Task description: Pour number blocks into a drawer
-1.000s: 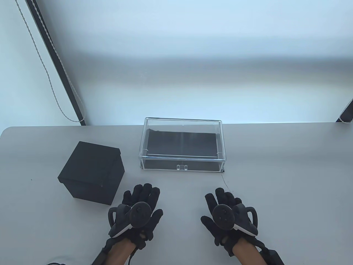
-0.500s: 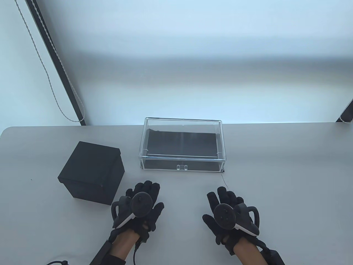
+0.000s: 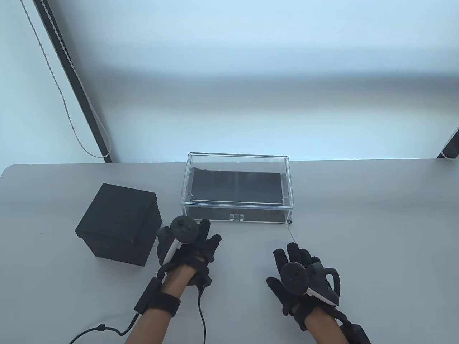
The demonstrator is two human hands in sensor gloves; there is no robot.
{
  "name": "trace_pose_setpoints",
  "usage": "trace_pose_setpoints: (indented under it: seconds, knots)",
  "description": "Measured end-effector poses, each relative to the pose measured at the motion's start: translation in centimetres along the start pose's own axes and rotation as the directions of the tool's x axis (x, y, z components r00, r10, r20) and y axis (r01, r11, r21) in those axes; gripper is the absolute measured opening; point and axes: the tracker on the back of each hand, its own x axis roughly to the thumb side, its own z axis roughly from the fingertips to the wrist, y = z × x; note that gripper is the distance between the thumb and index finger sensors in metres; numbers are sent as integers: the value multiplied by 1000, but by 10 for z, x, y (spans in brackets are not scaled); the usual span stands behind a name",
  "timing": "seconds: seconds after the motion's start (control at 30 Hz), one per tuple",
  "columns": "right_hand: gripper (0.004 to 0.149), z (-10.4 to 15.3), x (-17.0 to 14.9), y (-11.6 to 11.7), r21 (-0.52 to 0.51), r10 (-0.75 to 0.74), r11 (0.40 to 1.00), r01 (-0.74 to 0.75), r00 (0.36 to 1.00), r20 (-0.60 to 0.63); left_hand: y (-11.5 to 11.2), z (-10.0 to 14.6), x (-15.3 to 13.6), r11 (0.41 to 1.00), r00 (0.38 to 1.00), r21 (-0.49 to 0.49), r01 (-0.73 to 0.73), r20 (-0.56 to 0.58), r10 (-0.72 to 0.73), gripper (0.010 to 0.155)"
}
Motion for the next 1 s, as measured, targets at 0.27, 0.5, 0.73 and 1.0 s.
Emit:
trace_pose_setpoints:
  seconds: [0.27, 0.5, 0.73, 1.0]
  knots:
    - [80, 0, -4, -2, -5, -11, 1000, 11, 1000, -19, -6, -31, 4, 985, 975, -11, -171, -145, 167, 74]
    - [80, 1, -5, -3, -1, -19, 1000, 19, 999, -33, -21, -51, 14, 964, 938, -41, -264, -243, 247, 72]
    - [80, 1, -7, -4, -1, -23, 1000, 23, 999, -43, -42, -62, 20, 901, 851, -45, -432, -352, 391, 70]
    - [80, 0, -8, -3, 7, -26, 1000, 26, 999, -43, -60, -68, 14, 805, 723, -7, -593, -445, 528, 63]
